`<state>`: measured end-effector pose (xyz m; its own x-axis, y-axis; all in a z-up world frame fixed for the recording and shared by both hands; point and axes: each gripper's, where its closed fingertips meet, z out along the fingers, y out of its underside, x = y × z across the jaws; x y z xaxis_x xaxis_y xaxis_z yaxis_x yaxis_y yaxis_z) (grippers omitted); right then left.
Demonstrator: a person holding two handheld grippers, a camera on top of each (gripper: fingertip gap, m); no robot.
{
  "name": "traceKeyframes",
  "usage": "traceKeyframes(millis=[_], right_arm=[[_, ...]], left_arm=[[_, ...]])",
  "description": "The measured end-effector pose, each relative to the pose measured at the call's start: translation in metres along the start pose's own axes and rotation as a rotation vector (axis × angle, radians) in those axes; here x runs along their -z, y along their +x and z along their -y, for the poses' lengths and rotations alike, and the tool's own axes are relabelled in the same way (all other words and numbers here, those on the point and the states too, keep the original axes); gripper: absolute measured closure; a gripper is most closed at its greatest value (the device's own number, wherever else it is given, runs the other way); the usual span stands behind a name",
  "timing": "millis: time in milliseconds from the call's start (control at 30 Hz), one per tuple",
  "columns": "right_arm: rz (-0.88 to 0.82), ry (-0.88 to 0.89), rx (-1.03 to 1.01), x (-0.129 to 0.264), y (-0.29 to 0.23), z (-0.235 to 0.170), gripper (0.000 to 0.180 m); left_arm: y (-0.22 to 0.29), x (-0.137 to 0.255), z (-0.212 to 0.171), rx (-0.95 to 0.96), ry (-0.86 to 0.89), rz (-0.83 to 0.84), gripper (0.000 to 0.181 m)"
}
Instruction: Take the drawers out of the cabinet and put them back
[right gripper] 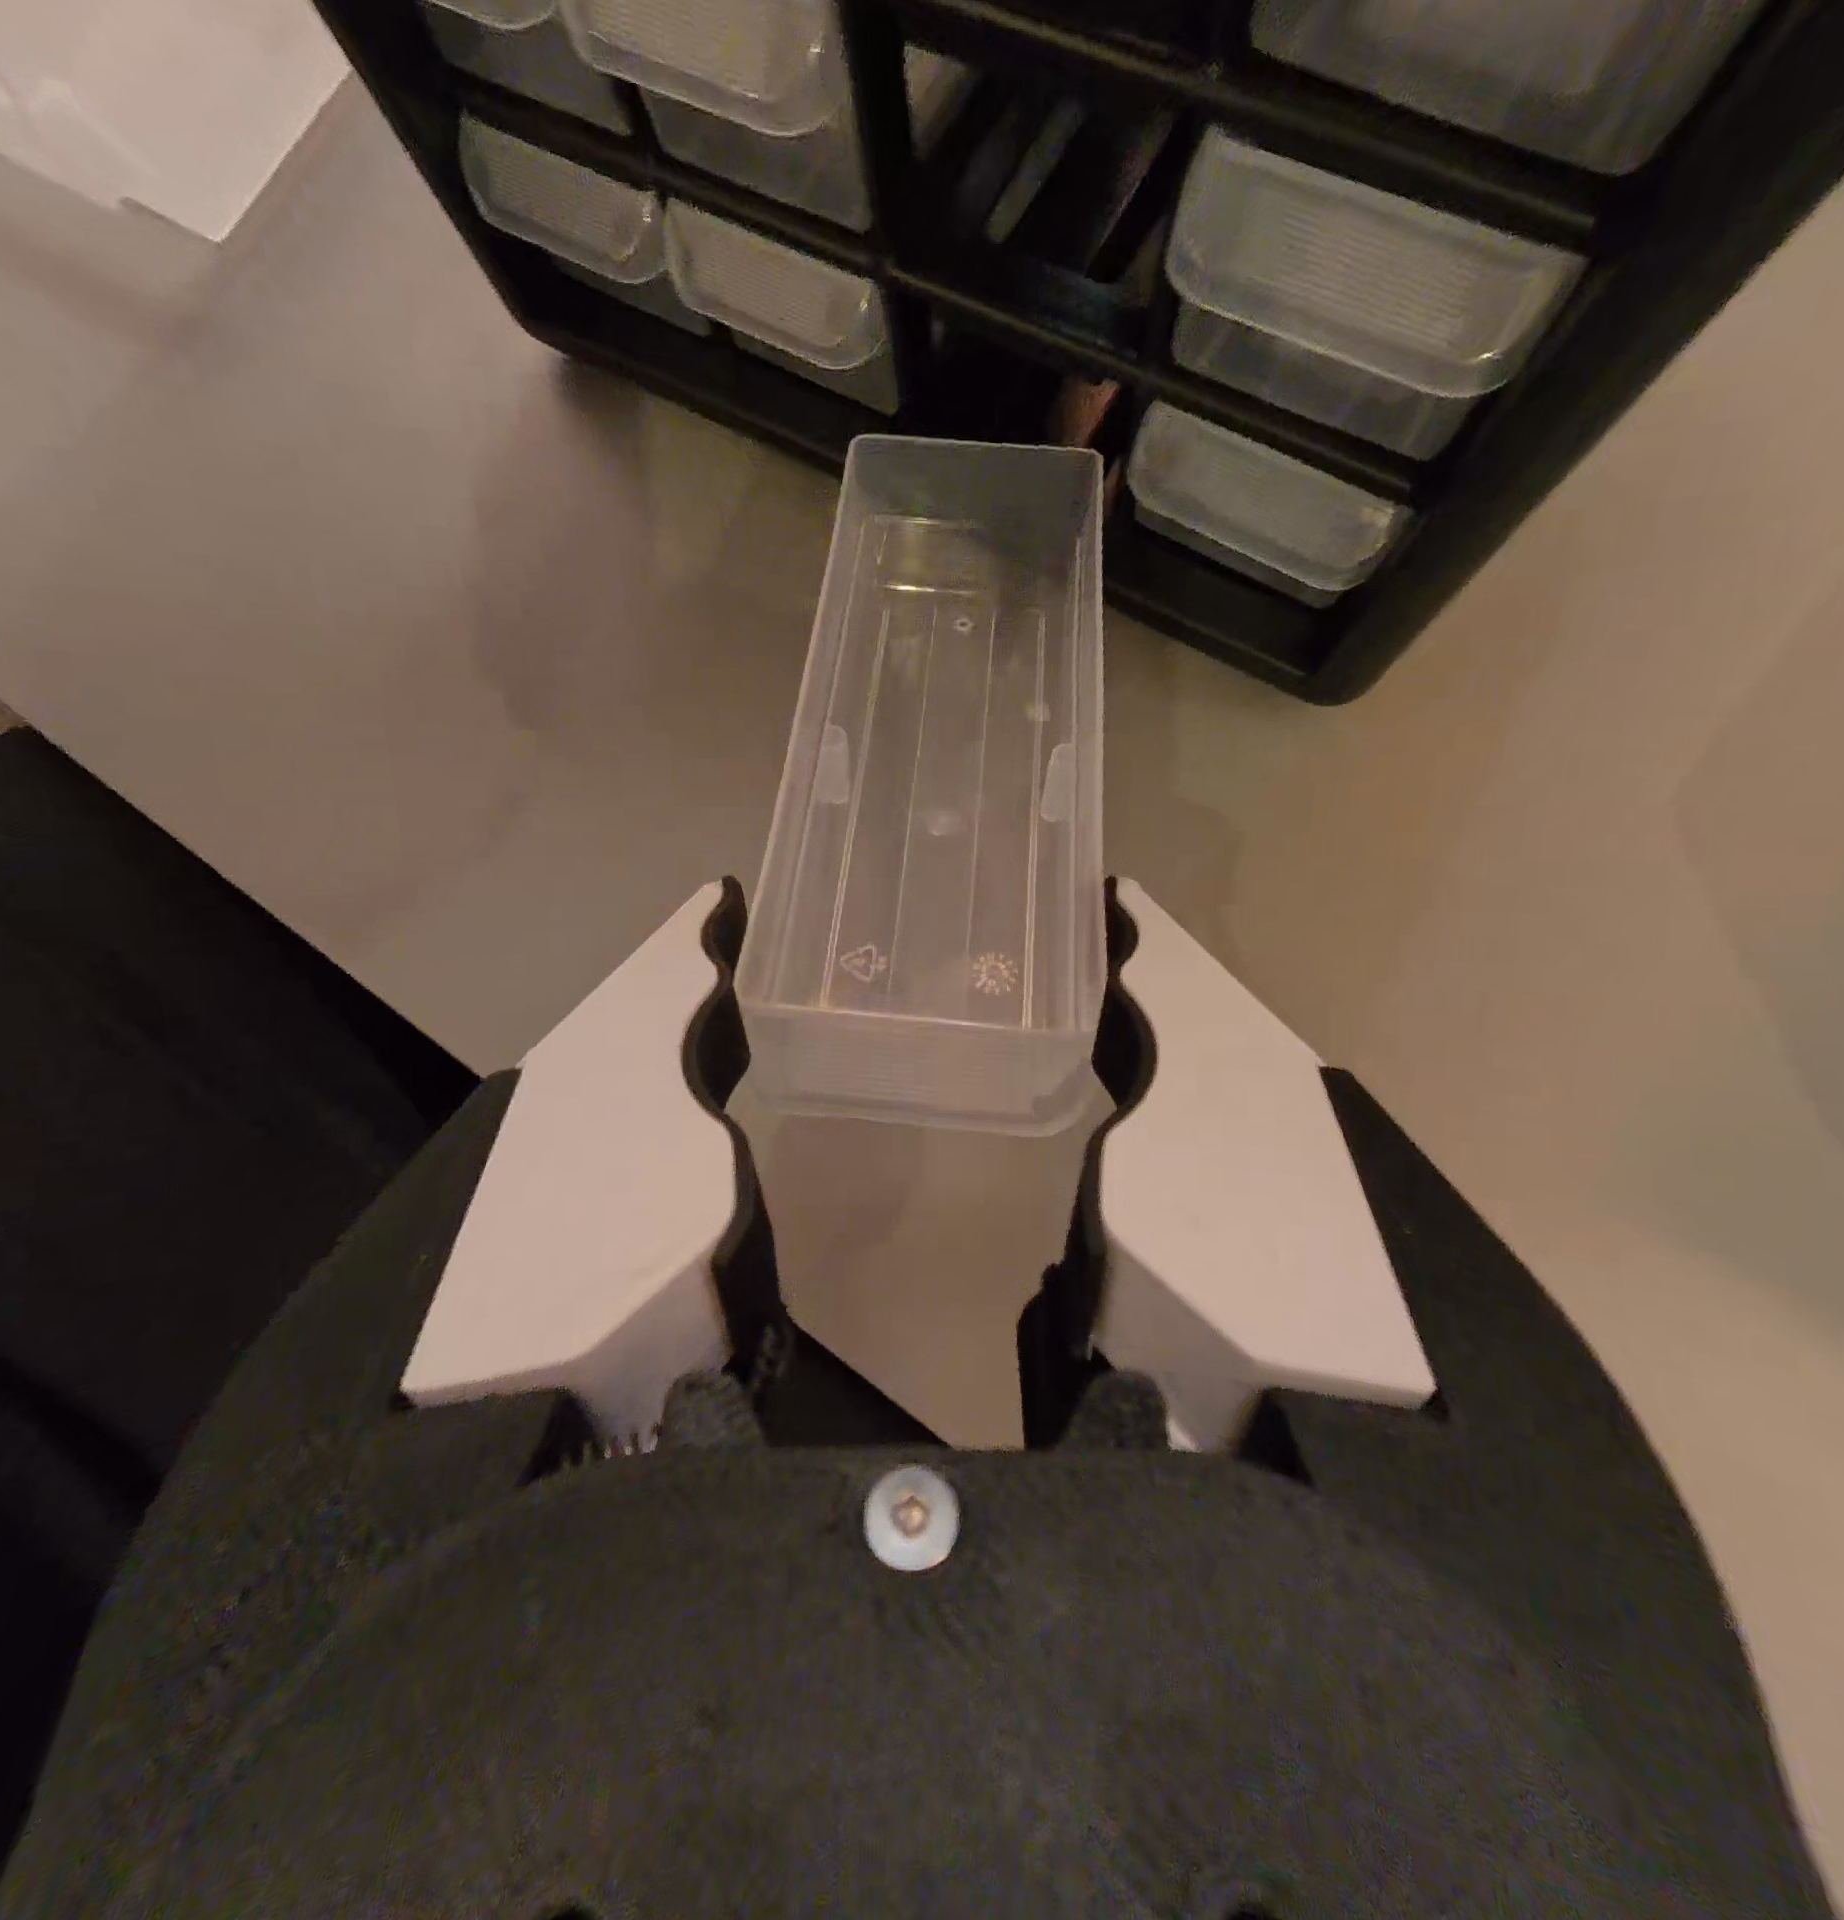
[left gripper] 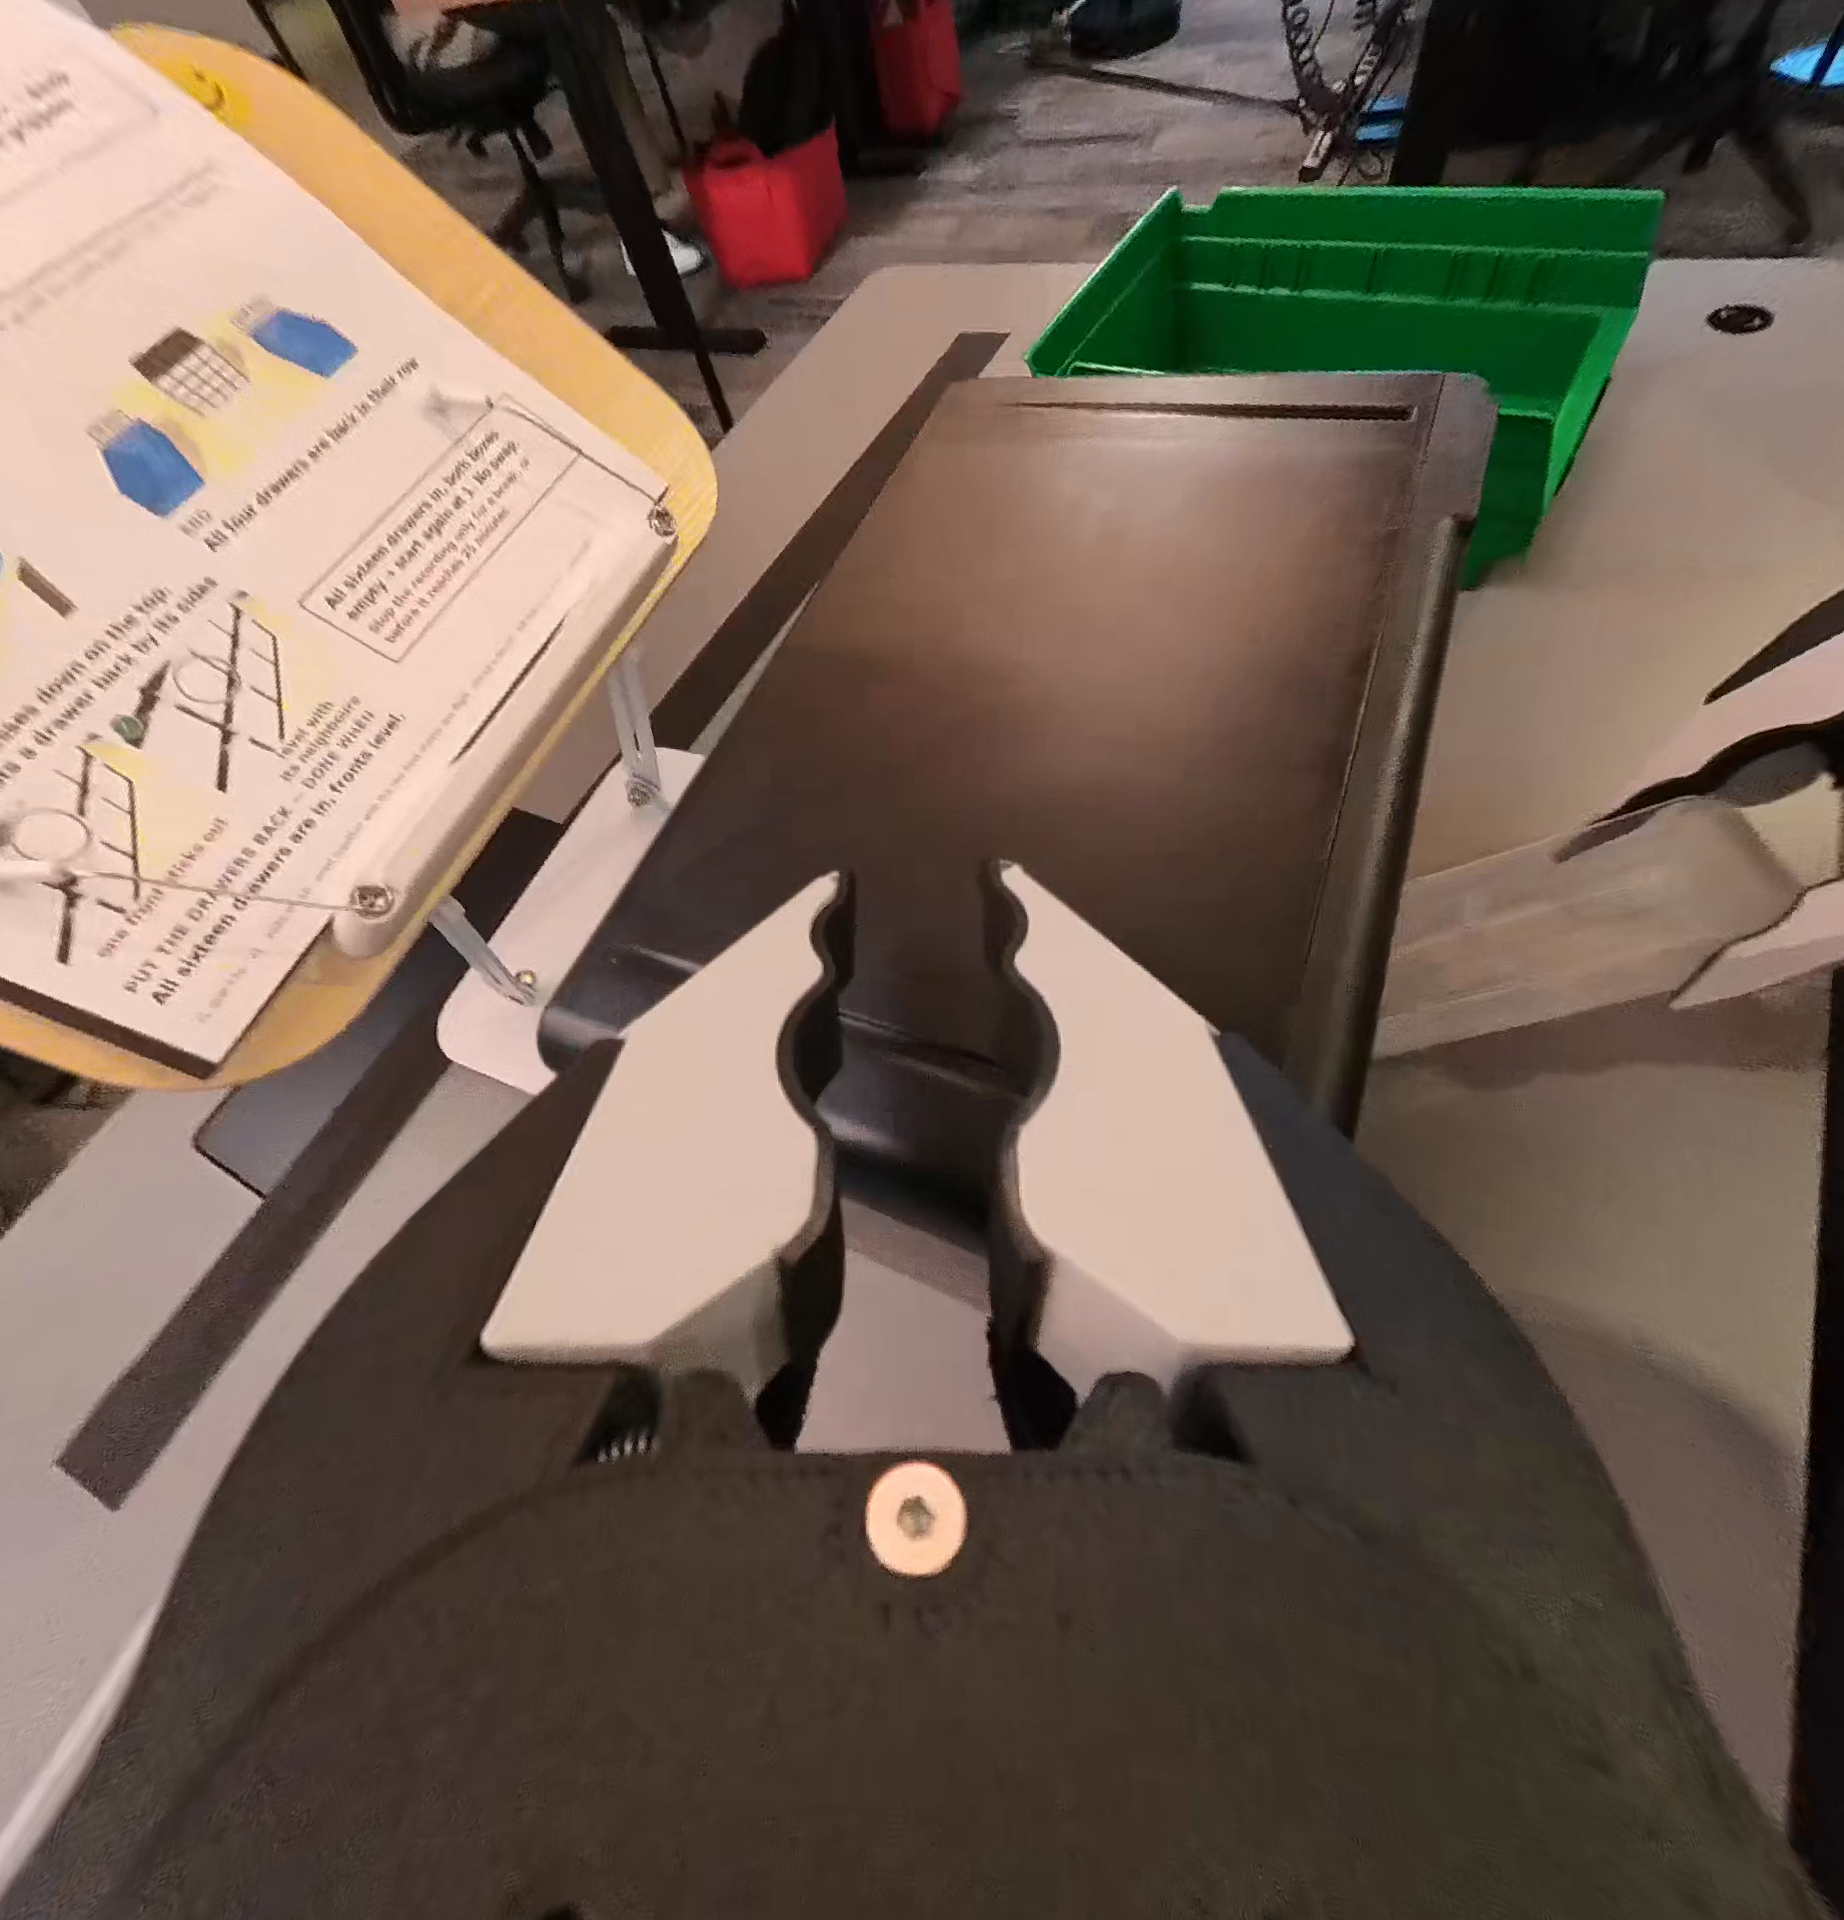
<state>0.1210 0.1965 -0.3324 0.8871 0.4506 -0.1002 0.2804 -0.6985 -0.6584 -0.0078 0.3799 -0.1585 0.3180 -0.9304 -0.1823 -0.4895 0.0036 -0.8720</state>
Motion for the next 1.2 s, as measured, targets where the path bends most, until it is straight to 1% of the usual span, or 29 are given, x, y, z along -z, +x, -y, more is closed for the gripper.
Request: traceKeyframes(millis=[100,167,233,367,600,900,1067,1200], right_arm=[[-0.014,0.01,-0.006,-0.002,0.002,0.003,0.113],[-0.017,0.022,-0.005,-0.002,-0.001,0.007,0.113],[-0.028,0.04,0.004,0.001,-0.001,0.012,0.113],[-0.043,0.074,-0.004,0.009,0.006,0.015,0.114],[-0.063,0.145,-0.063,0.015,0.013,0.023,0.114],[-0.094,0.224,-0.141,0.015,0.032,0.026,0.114],[-0.172,0.206,-0.046,0.006,0.031,0.023,0.114],[-0.169,0.168,-0.075,-0.004,0.032,0.013,0.115]], left_arm=[[-0.003,0.001,-0.008,0.027,-0.012,-0.015,0.161],[-0.005,0.0,-0.016,0.043,-0.034,-0.027,0.166],[-0.003,0.001,-0.015,0.063,0.0,-0.056,0.168],[0.003,0.001,-0.016,0.04,-0.008,-0.076,0.175],[0.029,-0.007,-0.006,0.057,0.013,-0.182,0.163],[0.043,-0.014,0.001,0.017,0.01,-0.192,0.164],[0.044,-0.015,0.002,0.016,0.01,-0.193,0.164],[0.044,-0.015,0.002,0.016,0.011,-0.195,0.164]])
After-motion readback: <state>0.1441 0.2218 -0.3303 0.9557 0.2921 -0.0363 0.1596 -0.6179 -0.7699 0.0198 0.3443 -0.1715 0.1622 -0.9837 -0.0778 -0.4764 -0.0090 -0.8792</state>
